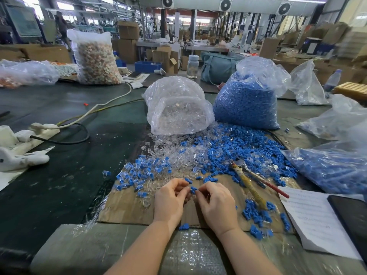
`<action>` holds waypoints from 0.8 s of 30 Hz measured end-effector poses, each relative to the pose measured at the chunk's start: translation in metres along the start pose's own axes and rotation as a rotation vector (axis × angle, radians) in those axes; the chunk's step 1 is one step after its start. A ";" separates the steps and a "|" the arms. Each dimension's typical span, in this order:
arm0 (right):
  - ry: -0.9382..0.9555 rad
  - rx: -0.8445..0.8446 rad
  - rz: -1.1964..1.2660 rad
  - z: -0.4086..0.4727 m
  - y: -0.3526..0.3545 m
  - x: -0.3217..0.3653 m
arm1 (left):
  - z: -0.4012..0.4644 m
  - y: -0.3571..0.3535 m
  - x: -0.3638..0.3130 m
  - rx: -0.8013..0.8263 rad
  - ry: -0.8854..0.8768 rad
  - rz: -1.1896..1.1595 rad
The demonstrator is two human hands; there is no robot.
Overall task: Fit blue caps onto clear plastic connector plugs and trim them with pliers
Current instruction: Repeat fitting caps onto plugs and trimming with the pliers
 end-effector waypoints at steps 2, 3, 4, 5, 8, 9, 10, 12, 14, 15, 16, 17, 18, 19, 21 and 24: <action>-0.001 0.003 -0.010 0.000 -0.001 0.000 | 0.000 -0.001 0.000 0.014 -0.015 0.024; -0.005 0.004 -0.014 0.000 -0.001 -0.001 | -0.001 -0.001 -0.001 0.025 -0.025 0.040; -0.007 0.004 -0.016 0.000 -0.001 -0.002 | -0.001 -0.002 -0.002 0.037 -0.036 0.056; -0.008 0.004 -0.018 0.000 -0.001 -0.002 | -0.001 -0.003 -0.002 0.049 -0.045 0.069; -0.018 0.023 -0.024 0.001 -0.004 -0.004 | -0.001 -0.007 -0.004 0.088 -0.063 0.087; -0.020 0.028 -0.023 0.001 -0.004 -0.005 | -0.002 -0.008 -0.005 0.097 -0.071 0.096; -0.021 0.029 -0.022 0.001 -0.005 -0.005 | -0.002 -0.008 -0.005 0.104 -0.077 0.104; -0.018 0.026 -0.026 0.001 -0.004 -0.005 | -0.002 -0.010 -0.004 0.121 -0.075 0.101; -0.014 0.029 -0.031 0.001 -0.005 -0.005 | -0.002 -0.010 -0.004 0.133 -0.067 0.091; -0.012 0.029 -0.028 0.001 -0.005 -0.004 | -0.002 -0.010 -0.004 0.133 -0.063 0.087; -0.009 0.025 -0.018 0.001 -0.004 -0.004 | -0.002 -0.010 -0.004 0.129 -0.060 0.080; -0.002 0.015 -0.006 0.001 -0.002 -0.003 | -0.002 -0.009 -0.004 0.122 -0.059 0.072; 0.011 0.004 0.005 0.001 0.000 -0.001 | -0.002 -0.009 -0.004 0.113 -0.059 0.066; 0.026 -0.004 0.012 0.000 0.001 0.001 | -0.001 -0.009 -0.005 0.105 -0.058 0.062; 0.050 -0.010 0.012 -0.003 0.003 0.005 | -0.001 -0.008 -0.004 0.096 -0.049 0.042; 0.071 -0.018 0.002 -0.004 0.005 0.009 | -0.002 -0.008 -0.004 0.097 -0.034 0.004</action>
Point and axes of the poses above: each hand's wrist, its own z-axis towards the middle knuckle, its own y-axis out of the back of the hand, x = y × z, the point moved 9 cm from there along z, towards the middle knuckle, and after that the axes turned 10 degrees about -y, right-handed, at the moved point
